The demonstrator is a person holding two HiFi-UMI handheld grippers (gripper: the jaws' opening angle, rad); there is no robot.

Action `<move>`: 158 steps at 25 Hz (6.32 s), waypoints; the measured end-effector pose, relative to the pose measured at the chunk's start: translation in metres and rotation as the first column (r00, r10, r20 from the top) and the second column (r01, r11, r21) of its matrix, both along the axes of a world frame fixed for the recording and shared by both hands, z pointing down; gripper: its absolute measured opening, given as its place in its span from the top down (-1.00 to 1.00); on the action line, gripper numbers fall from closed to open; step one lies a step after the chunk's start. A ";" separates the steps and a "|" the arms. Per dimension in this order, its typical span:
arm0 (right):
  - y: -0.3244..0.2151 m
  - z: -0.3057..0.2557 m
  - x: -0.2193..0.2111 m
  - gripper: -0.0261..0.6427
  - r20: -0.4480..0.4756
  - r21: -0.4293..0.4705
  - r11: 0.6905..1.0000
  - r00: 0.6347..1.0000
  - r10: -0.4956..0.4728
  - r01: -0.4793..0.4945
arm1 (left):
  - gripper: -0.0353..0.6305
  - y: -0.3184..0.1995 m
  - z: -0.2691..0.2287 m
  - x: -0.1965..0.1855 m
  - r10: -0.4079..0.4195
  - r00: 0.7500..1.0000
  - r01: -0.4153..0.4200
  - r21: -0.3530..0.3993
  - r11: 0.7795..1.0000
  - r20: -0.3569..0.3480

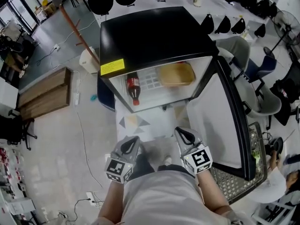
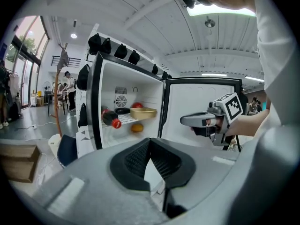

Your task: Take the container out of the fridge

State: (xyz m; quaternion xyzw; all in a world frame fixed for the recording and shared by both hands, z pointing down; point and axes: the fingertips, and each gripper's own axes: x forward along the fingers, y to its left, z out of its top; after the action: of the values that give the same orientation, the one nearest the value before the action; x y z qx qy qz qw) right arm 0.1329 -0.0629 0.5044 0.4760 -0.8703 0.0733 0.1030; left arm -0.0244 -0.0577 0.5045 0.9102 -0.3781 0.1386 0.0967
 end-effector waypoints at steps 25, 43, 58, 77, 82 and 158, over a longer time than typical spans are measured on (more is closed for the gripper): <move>-0.183 -0.018 -0.033 0.75 -0.282 0.103 0.990 0.952 0.123 -0.097 | 0.87 -0.120 0.013 -0.106 0.022 1.000 -0.022 -0.039 0.999 0.003; -0.246 0.028 -0.027 0.38 -0.590 0.031 0.995 0.802 0.096 -0.096 | 0.87 -0.146 0.028 -0.151 -0.048 0.998 0.046 -0.084 0.995 -0.026; -0.233 0.030 -0.025 0.70 -0.657 0.023 0.996 0.750 0.080 -0.087 | 0.87 -0.139 0.028 -0.145 -0.028 0.998 0.024 -0.078 0.997 -0.051; -0.173 -0.019 -0.025 0.84 -0.318 0.071 0.987 0.935 0.157 -0.142 | 0.87 -0.130 0.019 -0.096 0.120 0.989 -0.126 -0.057 0.990 -0.089; -0.145 -0.018 -0.019 0.84 -0.218 0.031 0.985 0.961 0.172 -0.169 | 0.87 -0.126 0.019 -0.068 0.203 0.975 -0.208 -0.055 0.977 -0.091; -0.001 -0.009 0.021 0.81 -0.129 -0.017 0.954 0.947 0.294 -0.299 | 0.87 -0.066 0.018 0.107 0.634 0.768 -0.640 -0.060 0.766 -0.088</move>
State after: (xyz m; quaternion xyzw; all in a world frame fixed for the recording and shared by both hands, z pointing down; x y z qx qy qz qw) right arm 0.1534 -0.0643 0.4953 0.6030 -0.7793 0.0739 0.1537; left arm 0.0826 -0.1234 0.5227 0.9832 -0.0375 0.1510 0.0951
